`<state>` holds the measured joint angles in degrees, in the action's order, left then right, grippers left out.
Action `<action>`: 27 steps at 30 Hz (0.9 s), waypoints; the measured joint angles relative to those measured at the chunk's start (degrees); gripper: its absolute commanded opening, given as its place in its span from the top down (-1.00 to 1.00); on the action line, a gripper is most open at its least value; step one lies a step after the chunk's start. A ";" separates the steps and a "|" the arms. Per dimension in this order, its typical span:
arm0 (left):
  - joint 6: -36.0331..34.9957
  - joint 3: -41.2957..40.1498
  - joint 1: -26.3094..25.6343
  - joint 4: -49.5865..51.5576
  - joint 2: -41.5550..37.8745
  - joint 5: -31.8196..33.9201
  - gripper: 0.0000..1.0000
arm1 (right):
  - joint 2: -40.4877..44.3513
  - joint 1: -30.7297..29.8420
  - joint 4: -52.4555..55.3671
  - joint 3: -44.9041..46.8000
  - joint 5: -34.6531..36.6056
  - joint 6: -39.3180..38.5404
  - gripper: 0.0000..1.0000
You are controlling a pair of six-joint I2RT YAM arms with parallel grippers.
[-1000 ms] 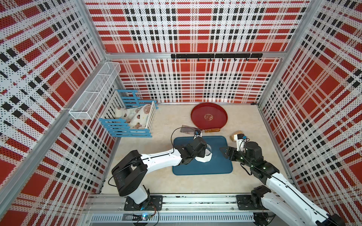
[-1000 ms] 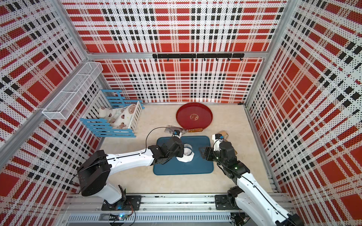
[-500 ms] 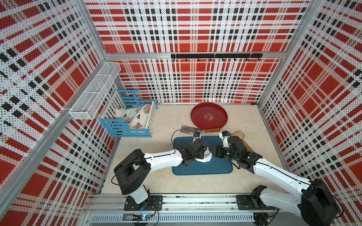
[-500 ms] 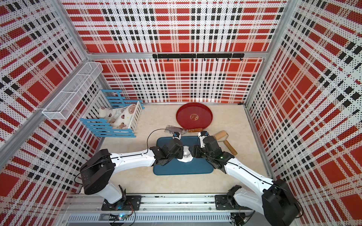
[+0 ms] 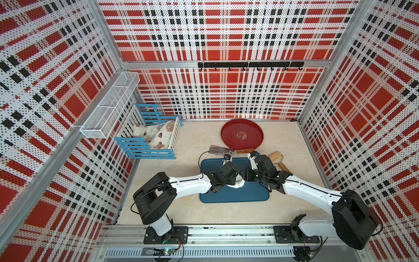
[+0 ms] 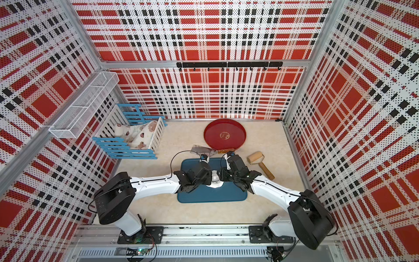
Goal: Roll out the dumpling wrappers from the dough
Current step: Press the dumpling wrapper on the work surface.
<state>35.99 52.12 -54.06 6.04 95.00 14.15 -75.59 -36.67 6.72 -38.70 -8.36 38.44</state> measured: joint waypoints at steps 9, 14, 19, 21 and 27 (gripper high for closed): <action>0.00 -0.13 0.04 -0.52 0.33 -0.46 1.00 | -3.02 -0.07 0.37 -0.81 0.57 -0.59 0.47; -0.02 -0.13 0.13 -0.63 0.33 -0.63 1.00 | -4.70 -0.09 0.42 -1.11 0.74 -1.20 0.55; 0.00 -0.13 0.15 -0.68 0.33 -0.68 1.00 | -4.83 -0.09 0.42 -1.11 0.76 -1.38 0.63; 0.00 -0.13 0.13 -0.68 0.33 -0.68 1.00 | -4.83 -0.09 0.44 -1.11 0.85 -1.40 0.66; 0.00 -0.13 0.28 -0.68 0.33 -0.68 1.00 | -4.83 -0.09 0.48 -1.11 1.22 -1.53 0.73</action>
<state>35.99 51.99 -53.78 5.37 95.33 13.47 -80.42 -36.75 7.20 -39.81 -7.14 36.91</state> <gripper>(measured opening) 0.066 0.148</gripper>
